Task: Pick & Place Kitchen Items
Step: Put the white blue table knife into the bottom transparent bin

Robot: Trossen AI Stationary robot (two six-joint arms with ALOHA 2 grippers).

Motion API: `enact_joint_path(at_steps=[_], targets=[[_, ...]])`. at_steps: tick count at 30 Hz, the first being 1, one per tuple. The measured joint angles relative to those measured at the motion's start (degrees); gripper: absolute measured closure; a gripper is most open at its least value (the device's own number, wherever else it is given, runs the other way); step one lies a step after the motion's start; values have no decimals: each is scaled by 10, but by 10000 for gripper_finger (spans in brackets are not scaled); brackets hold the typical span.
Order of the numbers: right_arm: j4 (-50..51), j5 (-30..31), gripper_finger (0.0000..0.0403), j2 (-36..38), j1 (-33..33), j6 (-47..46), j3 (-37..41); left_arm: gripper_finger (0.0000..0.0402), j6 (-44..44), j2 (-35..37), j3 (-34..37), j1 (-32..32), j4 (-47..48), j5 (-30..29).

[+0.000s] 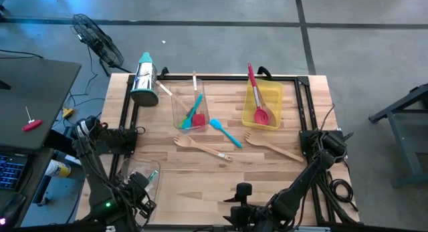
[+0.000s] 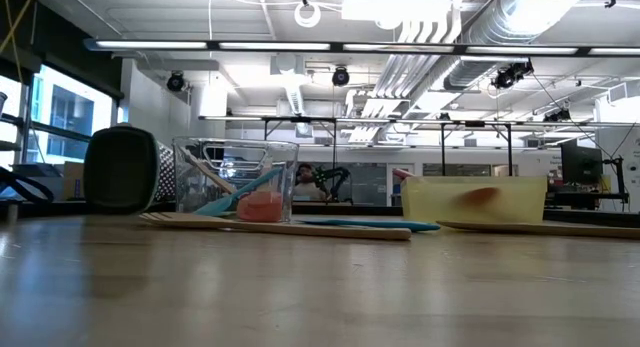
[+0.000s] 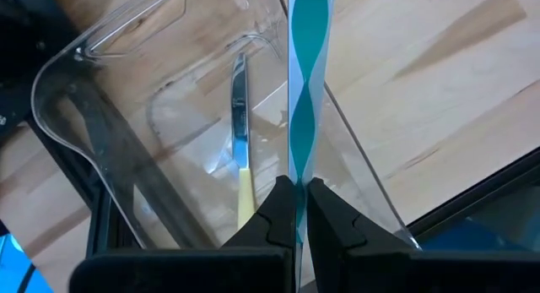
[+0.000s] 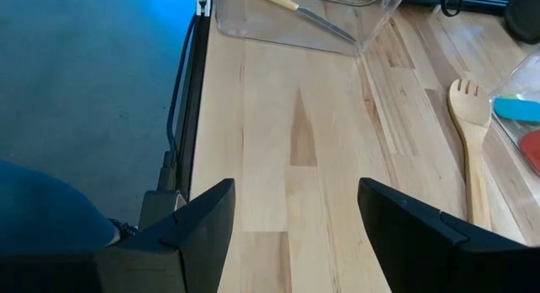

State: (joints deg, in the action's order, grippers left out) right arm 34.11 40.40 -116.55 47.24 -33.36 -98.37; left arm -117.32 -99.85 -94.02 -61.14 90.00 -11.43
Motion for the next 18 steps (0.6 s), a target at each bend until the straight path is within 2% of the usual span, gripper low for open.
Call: enact_joint_path(at_steps=[7, 12, 18], targets=[[0, -2, 160, 0, 0, 1, 0, 398, -2, 0, 3, 0, -1, -1], [1, -1, 160, 0, 0, 4, 0, 398, -17, 29, 53, 0, -3, 21], [4, -2, 160, 0, 1, 4, 0, 398, -20, 66, 129, 0, -113, 4]])
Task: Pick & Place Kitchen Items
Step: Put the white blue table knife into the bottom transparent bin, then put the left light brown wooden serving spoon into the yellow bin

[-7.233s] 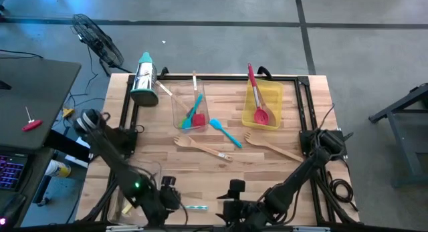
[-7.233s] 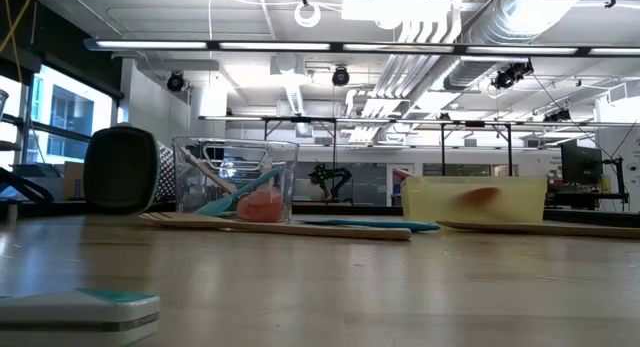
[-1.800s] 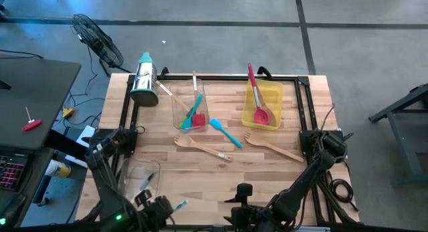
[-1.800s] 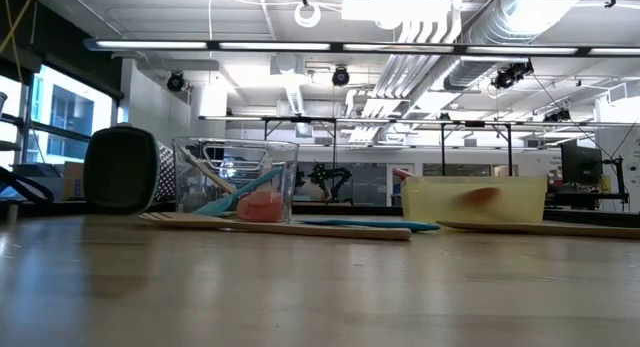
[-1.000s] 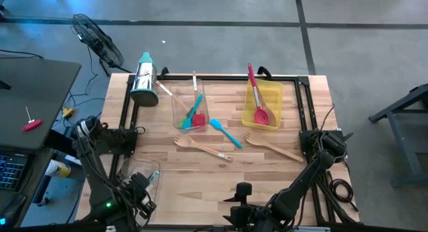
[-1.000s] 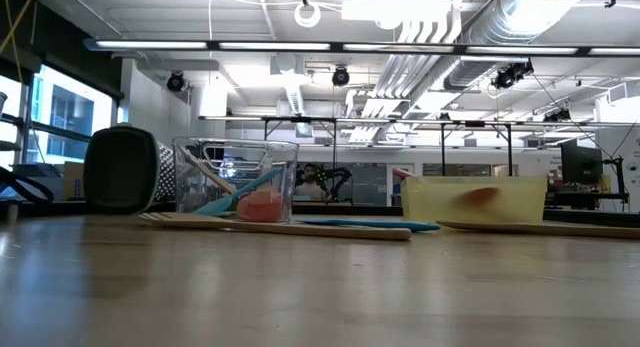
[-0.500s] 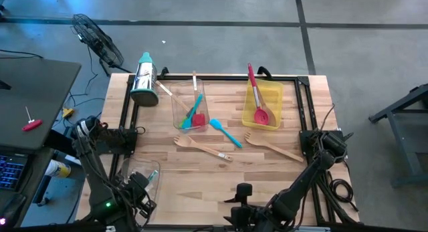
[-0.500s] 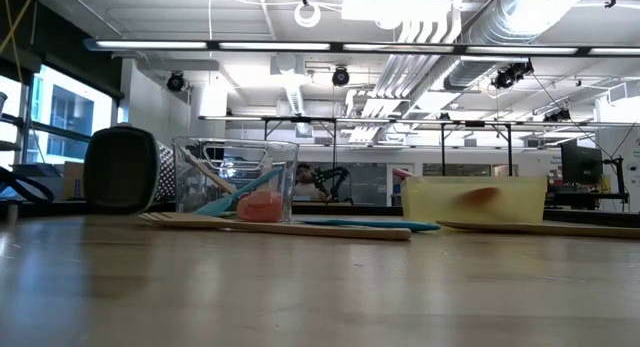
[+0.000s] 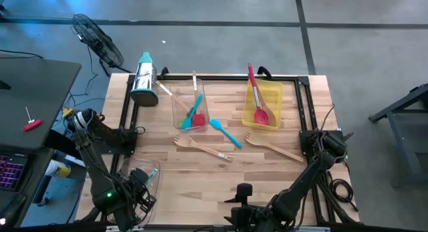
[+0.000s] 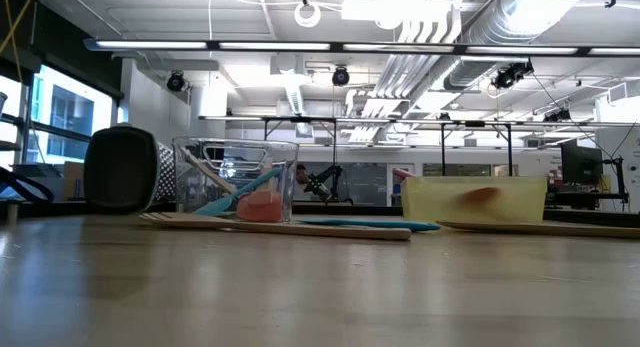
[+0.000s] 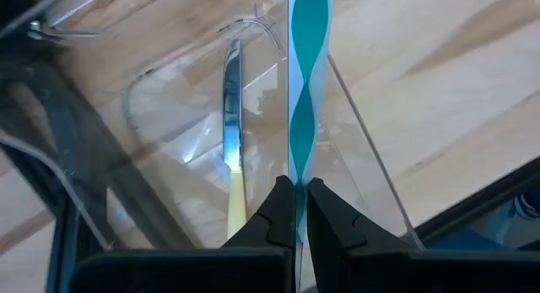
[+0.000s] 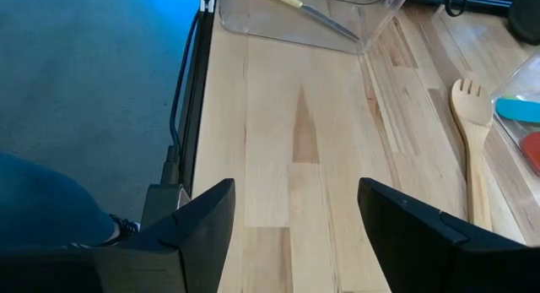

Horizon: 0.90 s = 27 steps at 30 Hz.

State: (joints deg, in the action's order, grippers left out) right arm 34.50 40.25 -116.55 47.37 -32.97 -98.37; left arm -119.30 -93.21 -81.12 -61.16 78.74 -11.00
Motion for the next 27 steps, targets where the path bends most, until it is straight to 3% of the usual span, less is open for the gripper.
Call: enact_joint_path(at_steps=[14, 22, 27], targets=[[0, 0, 160, 0, 0, 0, 0, 396, 6, 27, 88, 0, -69, 30], [1, -1, 160, 0, 0, 0, 0, 323, 5, 27, 88, 0, -74, 30], [2, -1, 160, 0, 0, 0, 0, 298, 21, 27, 88, 0, -79, 29]])
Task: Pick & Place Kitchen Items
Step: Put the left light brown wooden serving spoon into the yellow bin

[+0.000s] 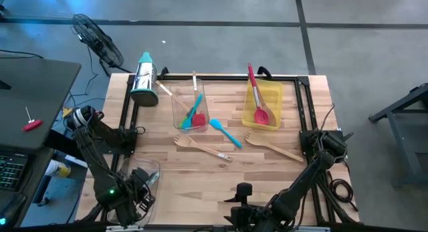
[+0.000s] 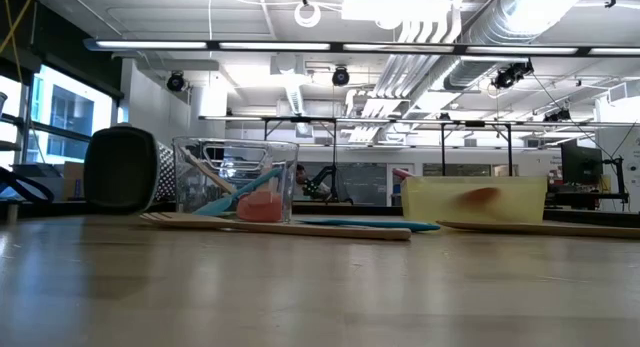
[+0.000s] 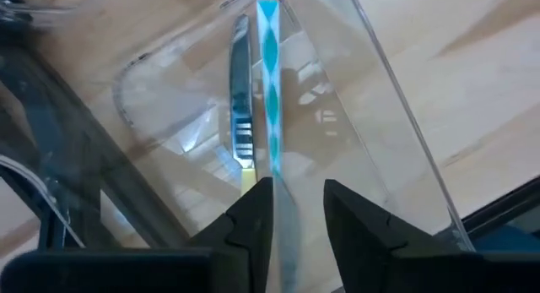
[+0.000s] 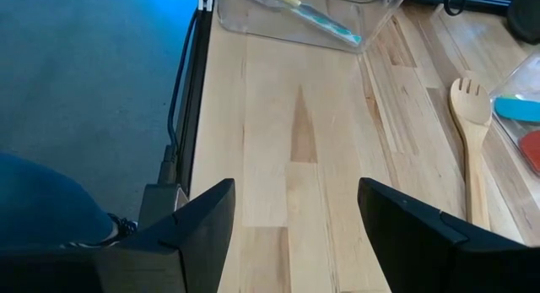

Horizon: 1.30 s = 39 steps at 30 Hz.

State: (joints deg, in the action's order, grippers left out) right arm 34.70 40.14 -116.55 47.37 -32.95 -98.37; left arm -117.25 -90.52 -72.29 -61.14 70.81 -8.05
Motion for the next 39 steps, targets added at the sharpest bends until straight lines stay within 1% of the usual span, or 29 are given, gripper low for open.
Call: enact_joint_path(at_steps=[3, 7, 12, 15, 18, 20, 23, 27, 28, 30, 32, 34, 36, 39], targets=[[1, 0, 160, 0, 0, 0, 0, 293, 20, 0, 0, 1, -6, 4], [1, 0, 160, 0, 0, 0, 0, 294, 60, 0, -18, 12, -6, 26], [1, 0, 160, 0, -2, 0, 0, 298, 87, 0, -75, 19, 18, 26], [1, 0, 160, 0, -2, 0, 0, 298, 93, -1, -116, 24, 34, 12], [1, -1, 160, 0, -2, 0, 0, 298, 115, 0, -153, 23, 31, -25], [1, -1, 160, 0, -2, 0, 0, 298, 140, 0, -176, 23, 30, -66], [1, -2, 160, 0, -1, -2, 0, 298, 186, 0, -201, 23, 32, -151], [0, -2, 160, 0, -1, -4, 0, 298, 283, 0, -223, 26, 31, -282], [1, -2, 160, 0, -1, -8, 0, 298, 306, 0, -223, 31, 32, -308], [2, -2, 160, 0, -1, -19, 0, 298, 346, 0, -223, 43, 38, -343], [6, -6, 160, 0, -1, -31, 0, 298, 373, 0, -223, 61, 61, -359], [12, -20, 160, 0, -1, -46, 0, 298, 393, 0, -223, 88, 91, -360], [16, -32, 160, 0, 0, -59, 0, 298, 414, 0, -223, 121, 115, -356], [20, -29, 160, 0, 4, -64, 0, 298, 464, 0, -223, 177, 123, -336]])
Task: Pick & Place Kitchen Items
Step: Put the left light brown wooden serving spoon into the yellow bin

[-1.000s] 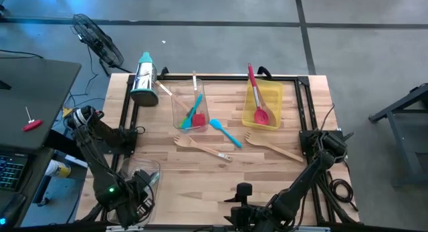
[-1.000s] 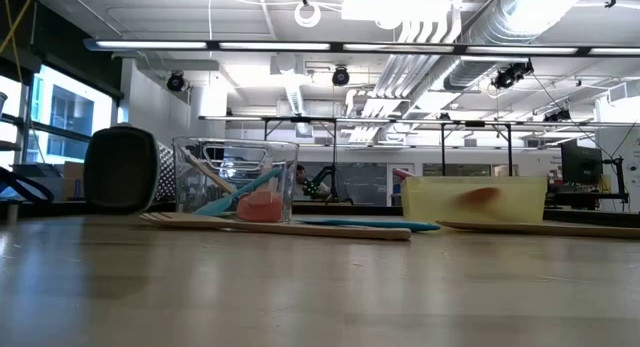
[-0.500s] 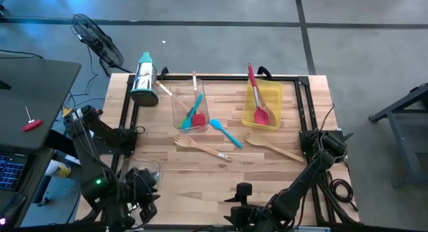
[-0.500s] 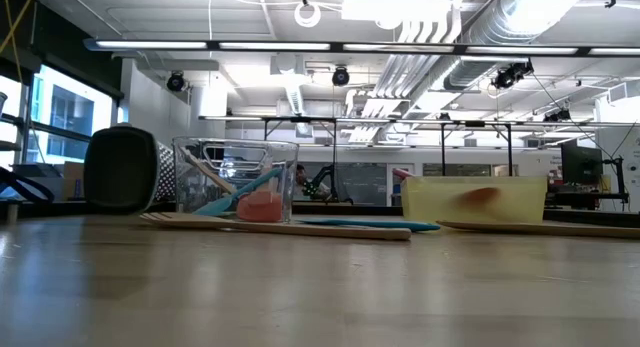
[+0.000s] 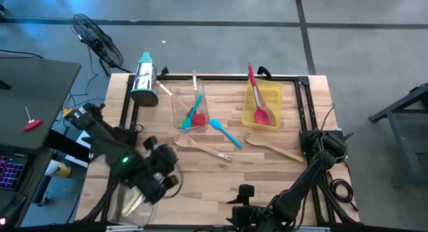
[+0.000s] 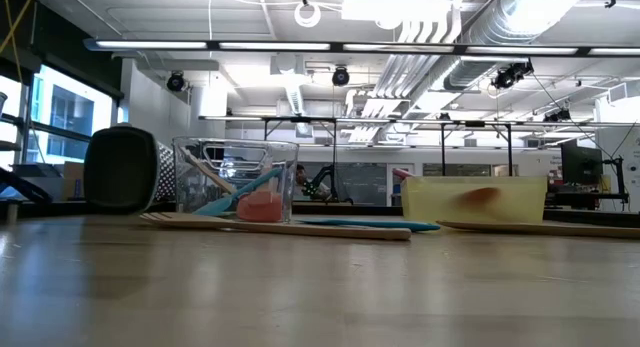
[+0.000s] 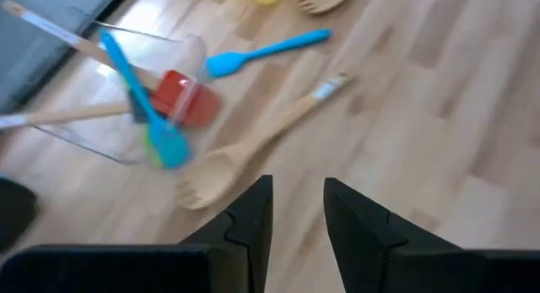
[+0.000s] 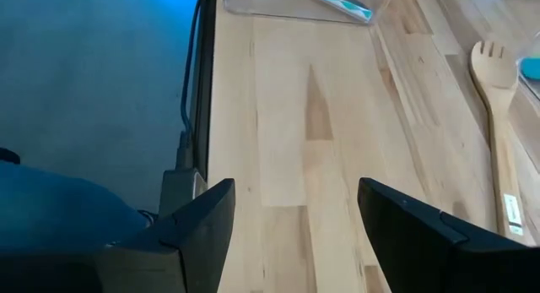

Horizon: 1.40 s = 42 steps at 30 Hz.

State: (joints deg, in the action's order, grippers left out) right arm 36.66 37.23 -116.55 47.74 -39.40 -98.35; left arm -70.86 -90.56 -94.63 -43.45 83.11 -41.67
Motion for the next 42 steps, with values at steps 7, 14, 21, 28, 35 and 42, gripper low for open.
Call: enact_joint_path(at_steps=[7, 14, 21, 28, 35, 42], targets=[[0, 8, 160, 0, 3, 0, 0, 298, 102, 0, 24, 132, 30, 92], [0, 6, 160, 0, 4, 0, 0, 338, 194, 0, 116, 215, -2, 186], [5, 5, 160, 0, 7, 0, 0, 398, 257, 0, 215, 254, -129, 208], [5, 10, 160, 0, 7, 1, 0, 401, 305, 0, 306, 283, -275, 206], [12, 13, 160, 0, 7, 2, 0, 401, 306, 0, 353, 297, -333, 202], [20, 13, 160, 0, 7, 2, 0, 401, 305, 0, 390, 297, -372, 186]])
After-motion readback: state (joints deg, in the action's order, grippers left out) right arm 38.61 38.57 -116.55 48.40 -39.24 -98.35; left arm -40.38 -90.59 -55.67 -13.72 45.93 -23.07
